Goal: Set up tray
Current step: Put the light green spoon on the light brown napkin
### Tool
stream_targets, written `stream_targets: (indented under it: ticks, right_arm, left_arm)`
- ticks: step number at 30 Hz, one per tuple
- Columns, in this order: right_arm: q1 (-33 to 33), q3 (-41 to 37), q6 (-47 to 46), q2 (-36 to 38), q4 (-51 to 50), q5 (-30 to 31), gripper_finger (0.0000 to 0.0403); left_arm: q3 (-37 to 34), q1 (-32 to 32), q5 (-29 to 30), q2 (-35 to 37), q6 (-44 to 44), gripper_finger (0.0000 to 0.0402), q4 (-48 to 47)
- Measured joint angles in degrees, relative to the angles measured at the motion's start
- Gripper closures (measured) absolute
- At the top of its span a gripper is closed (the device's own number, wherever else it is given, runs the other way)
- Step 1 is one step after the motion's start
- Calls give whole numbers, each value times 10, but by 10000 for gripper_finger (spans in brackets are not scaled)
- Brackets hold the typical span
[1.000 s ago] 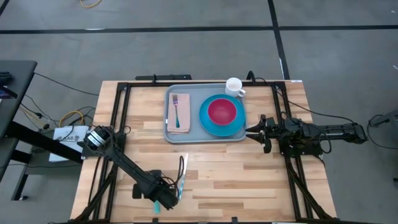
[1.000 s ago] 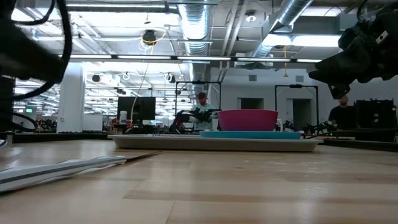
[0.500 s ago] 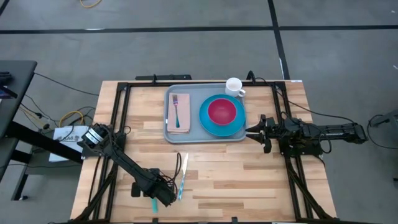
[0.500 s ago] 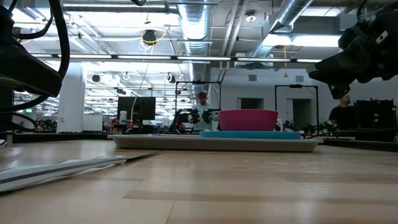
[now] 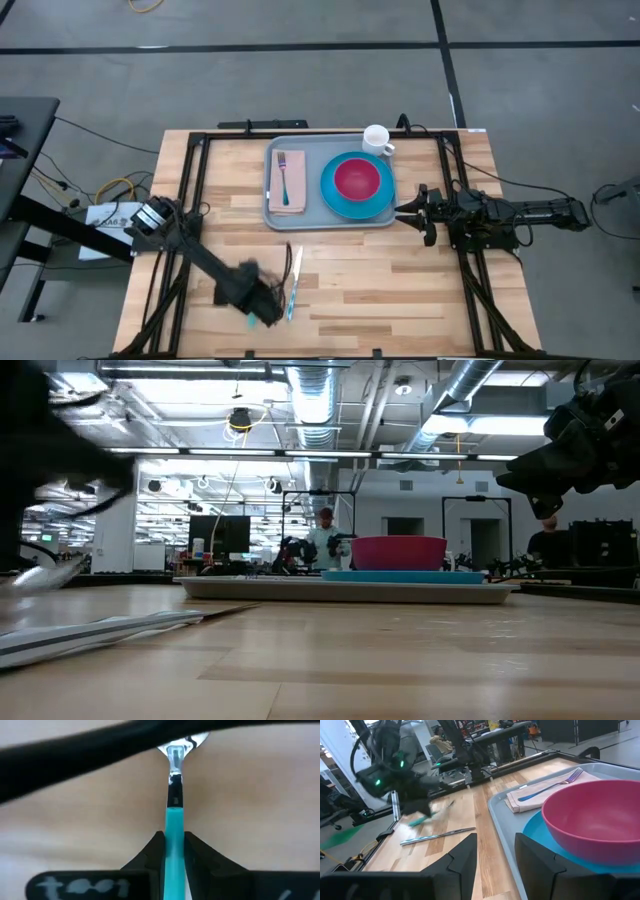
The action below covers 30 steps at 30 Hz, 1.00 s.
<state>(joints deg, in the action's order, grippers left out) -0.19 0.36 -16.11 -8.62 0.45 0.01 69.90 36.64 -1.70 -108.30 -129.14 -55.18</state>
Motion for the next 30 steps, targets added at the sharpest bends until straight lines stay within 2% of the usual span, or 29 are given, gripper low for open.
stream_targets:
  ticks: [9, 11, 19, 30]
  right_arm:
    - [0, 0, 0, 0, 0, 0, 280]
    - [0, 0, 0, 0, 0, 0, 280]
    - [0, 0, 0, 0, 0, 0, 280]
    - [0, 0, 0, 0, 0, 0, 280]
  left_arm:
    - [15, -85, 198, 82, 41, 372, -48]
    - [15, -115, 220, 89, 67, 372, -57]
    - [15, -261, 231, 97, 261, 372, -38]
    - [15, -469, 228, 97, 521, 372, 100]
